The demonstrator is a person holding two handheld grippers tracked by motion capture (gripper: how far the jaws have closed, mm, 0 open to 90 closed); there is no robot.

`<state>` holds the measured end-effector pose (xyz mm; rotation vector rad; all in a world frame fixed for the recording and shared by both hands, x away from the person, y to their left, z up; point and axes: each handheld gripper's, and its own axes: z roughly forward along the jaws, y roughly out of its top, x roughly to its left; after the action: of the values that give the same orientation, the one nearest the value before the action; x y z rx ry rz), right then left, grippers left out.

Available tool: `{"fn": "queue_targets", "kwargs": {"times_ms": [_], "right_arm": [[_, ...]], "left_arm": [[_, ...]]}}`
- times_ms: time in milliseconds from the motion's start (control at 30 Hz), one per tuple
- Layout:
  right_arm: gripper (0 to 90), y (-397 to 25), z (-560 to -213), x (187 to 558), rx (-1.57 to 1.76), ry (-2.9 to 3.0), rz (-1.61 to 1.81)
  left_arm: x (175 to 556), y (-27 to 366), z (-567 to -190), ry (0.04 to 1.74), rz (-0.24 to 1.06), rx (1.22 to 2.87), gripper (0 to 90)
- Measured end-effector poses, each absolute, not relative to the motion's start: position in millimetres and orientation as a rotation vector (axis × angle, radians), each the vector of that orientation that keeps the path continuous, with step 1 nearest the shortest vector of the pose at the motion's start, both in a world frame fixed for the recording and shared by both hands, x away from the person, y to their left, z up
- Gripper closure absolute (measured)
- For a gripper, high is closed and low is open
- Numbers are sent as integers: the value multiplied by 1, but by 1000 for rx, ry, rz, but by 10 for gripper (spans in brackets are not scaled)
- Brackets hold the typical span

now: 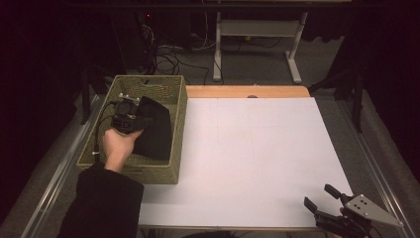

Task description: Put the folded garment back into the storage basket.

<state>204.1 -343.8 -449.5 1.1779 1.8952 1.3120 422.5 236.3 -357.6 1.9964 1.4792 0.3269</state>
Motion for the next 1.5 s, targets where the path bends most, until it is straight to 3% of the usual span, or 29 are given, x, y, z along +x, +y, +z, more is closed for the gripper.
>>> {"fn": "queue_targets", "kwargs": {"times_ms": [167,533,667,1500], "right_arm": [[177,-344,-450,204,1182,1895,1310],[177,-343,-450,204,1180,1896,1306],[177,-343,-450,204,1182,1897,1306],[177,-343,-450,204,1181,1897,1305]], "left_arm": [[423,240,-363,1505,325,1997,680],[415,248,-358,1524,455,1975,449],[413,248,-358,1524,488,1992,413],[400,236,-354,1447,432,1966,327]]}}
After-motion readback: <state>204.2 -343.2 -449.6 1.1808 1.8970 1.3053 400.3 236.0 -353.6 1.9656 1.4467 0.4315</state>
